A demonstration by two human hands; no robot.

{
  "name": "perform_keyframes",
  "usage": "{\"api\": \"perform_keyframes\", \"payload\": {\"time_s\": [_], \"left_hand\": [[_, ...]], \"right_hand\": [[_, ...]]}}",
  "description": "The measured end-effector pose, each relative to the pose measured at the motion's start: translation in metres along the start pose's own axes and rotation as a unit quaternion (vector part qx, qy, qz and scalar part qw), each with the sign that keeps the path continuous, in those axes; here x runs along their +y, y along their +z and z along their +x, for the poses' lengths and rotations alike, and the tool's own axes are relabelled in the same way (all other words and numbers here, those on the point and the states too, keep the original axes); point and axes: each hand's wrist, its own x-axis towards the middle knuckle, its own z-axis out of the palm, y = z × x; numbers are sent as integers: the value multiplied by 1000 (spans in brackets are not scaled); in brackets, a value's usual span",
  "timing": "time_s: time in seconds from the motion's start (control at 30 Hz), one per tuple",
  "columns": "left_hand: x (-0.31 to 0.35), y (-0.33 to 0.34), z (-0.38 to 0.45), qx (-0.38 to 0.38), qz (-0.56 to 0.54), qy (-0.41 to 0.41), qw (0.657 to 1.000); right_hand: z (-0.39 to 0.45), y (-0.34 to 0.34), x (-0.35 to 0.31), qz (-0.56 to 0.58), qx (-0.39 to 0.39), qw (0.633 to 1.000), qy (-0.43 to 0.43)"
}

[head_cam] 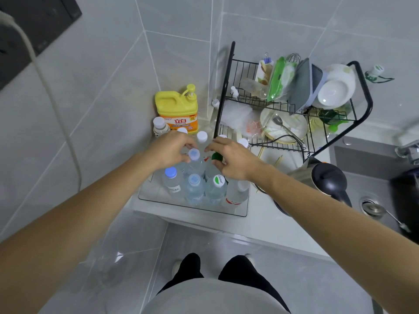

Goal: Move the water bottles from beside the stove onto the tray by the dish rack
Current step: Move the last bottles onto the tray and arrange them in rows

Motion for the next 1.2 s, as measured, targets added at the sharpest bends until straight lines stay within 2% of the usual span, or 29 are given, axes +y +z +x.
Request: {"api": "perform_keyframes", "payload": {"time_s": [0.13,0.4,0.6,1.2], "left_hand": [[-13,-1,-4,1,25,-40,999],[-31,2,-8,13,19,-80,997],[-36,5,-3,32,16,-99,994],[-42,6,7,50,23,-72,996]], "right_hand": [[15,0,-18,-1,19,1000,-2],[42,5,-40,-27,-36,999,1],[49,10,-35,-33,-22,999,12],[60,7,-20,-8,-17,1000,8]]}}
